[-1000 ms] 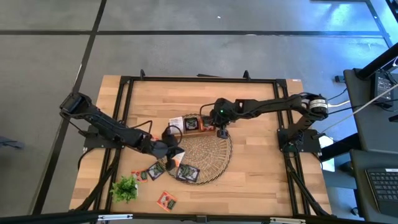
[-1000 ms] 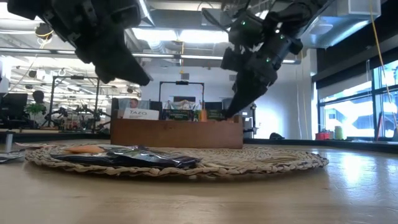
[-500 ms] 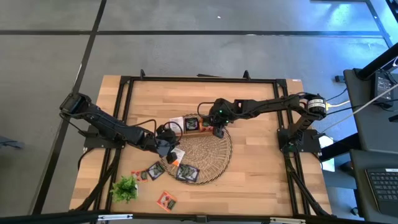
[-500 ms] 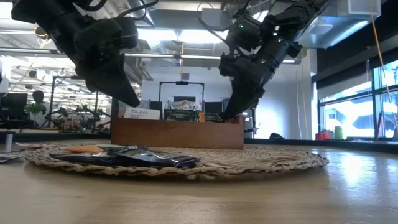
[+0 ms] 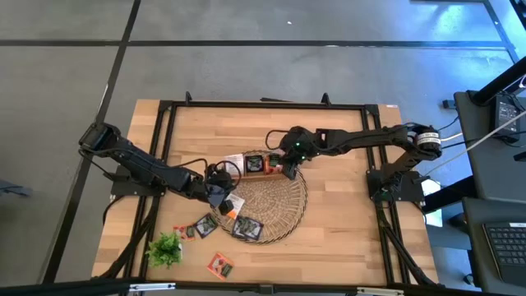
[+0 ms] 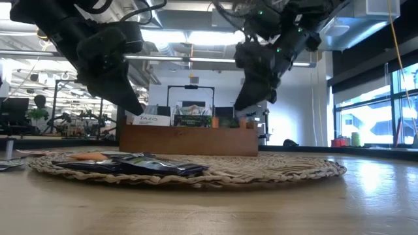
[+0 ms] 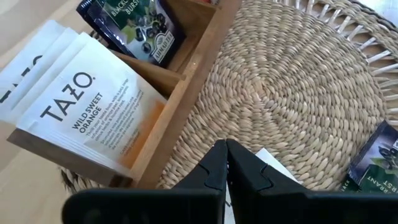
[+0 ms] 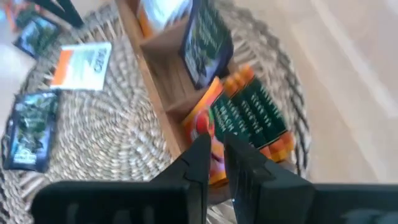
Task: Pick & Place Tea
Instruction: Put the orange tea bag into the right slot of the wooden organizer, then put the white tea bag into the left slot of the wooden organizer
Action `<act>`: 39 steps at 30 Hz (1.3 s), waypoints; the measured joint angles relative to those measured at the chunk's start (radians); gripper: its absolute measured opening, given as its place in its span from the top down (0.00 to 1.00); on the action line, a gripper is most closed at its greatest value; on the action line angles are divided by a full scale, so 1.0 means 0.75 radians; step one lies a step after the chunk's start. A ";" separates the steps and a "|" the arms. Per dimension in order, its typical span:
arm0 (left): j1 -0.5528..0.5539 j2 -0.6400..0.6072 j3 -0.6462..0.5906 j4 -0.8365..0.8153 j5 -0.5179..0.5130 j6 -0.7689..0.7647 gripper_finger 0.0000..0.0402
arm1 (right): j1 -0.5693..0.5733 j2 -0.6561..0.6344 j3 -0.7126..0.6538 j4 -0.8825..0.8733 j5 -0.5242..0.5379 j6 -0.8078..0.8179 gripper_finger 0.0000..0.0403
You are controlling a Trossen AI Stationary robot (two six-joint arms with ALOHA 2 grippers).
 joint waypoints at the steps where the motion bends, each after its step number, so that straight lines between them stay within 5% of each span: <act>1: 0.000 0.000 0.000 0.000 0.001 0.000 1.00 | 0.000 -0.016 0.000 0.001 0.014 -0.001 0.88; 6: -0.015 0.000 0.000 0.026 0.030 0.048 1.00 | 0.018 -0.108 0.002 0.008 0.102 -0.039 0.88; 12: -0.081 0.000 0.001 0.105 0.256 0.045 1.00 | 0.153 -0.125 0.002 0.072 0.098 -0.063 0.88; 18: -0.159 0.040 0.001 0.084 0.287 -0.005 1.00 | 0.307 -0.103 0.002 0.161 0.099 -0.041 0.88; 29: -0.246 0.279 0.002 0.127 0.282 -0.088 1.00 | 0.431 0.118 0.003 0.591 0.099 -0.037 0.88; 39: -0.265 0.278 0.005 0.116 0.327 -0.100 1.00 | 0.430 0.274 0.003 0.739 0.099 -0.033 0.88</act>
